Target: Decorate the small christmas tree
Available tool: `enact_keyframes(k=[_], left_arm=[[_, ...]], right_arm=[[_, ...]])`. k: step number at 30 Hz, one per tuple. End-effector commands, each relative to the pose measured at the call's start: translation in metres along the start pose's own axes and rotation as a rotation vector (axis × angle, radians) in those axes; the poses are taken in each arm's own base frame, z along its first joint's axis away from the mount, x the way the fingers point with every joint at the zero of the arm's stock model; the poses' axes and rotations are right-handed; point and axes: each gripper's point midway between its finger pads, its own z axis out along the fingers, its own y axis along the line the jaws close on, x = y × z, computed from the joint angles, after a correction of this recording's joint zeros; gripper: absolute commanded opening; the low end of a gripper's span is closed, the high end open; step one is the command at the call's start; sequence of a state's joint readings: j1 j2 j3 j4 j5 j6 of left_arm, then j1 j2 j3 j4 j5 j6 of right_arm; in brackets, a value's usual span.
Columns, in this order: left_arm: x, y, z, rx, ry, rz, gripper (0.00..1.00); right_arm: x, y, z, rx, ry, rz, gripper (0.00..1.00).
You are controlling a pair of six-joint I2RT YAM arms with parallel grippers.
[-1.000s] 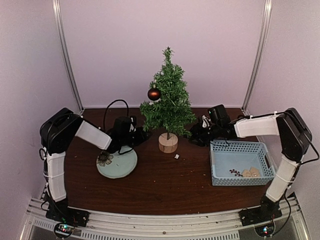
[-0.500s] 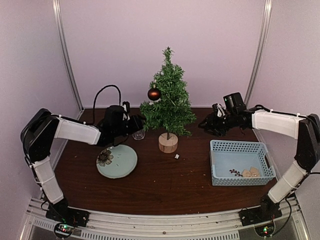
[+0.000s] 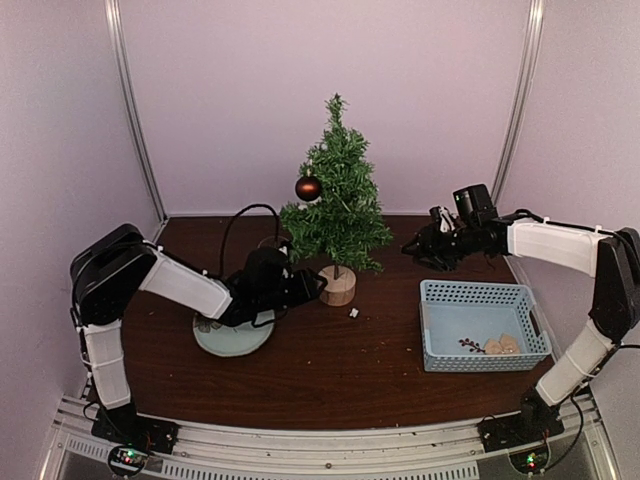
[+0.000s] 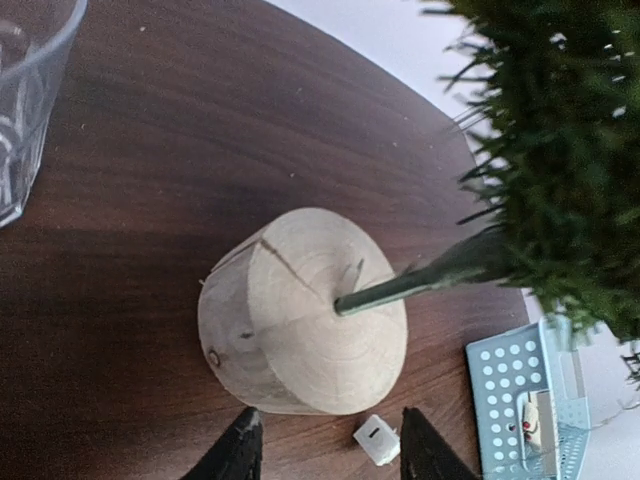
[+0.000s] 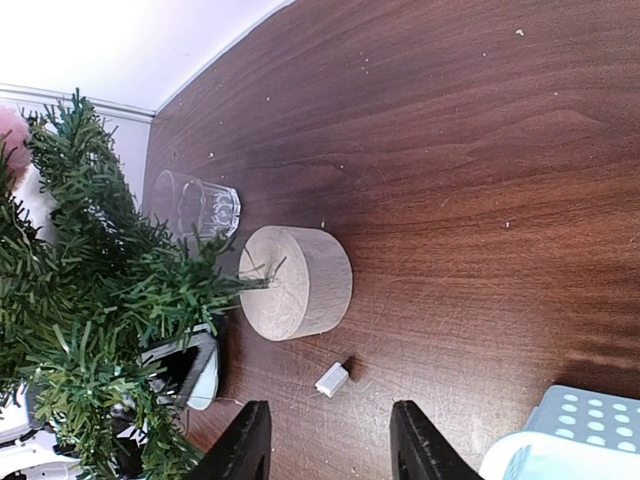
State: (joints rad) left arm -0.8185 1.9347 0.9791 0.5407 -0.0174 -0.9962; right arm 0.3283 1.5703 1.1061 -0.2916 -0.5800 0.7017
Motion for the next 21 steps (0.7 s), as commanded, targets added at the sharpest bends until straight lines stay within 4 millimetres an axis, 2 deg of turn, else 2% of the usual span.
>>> enact_keyframes(k=[1, 6, 10, 15, 21], left_arm=[[0.004, 0.009, 0.012, -0.015, -0.041, -0.073, 0.46], [0.015, 0.024, 0.021, -0.075, -0.029, -0.113, 0.46], [0.014, 0.029, 0.026, -0.094, -0.042, -0.114, 0.47], [0.01, 0.022, 0.028, -0.062, -0.057, -0.119, 0.46], [-0.003, 0.004, 0.03, -0.008, -0.088, -0.104, 0.46]], right_arm=[[-0.004, 0.004, -0.003, -0.02, -0.006, -0.018, 0.42], [-0.003, 0.003, -0.004, -0.019, -0.007, -0.016, 0.42], [-0.004, 0.003, -0.004, -0.019, -0.008, -0.015, 0.42], [-0.003, 0.0, -0.003, -0.016, -0.003, -0.01, 0.42], [-0.003, -0.001, 0.001, -0.018, 0.006, -0.007, 0.42]])
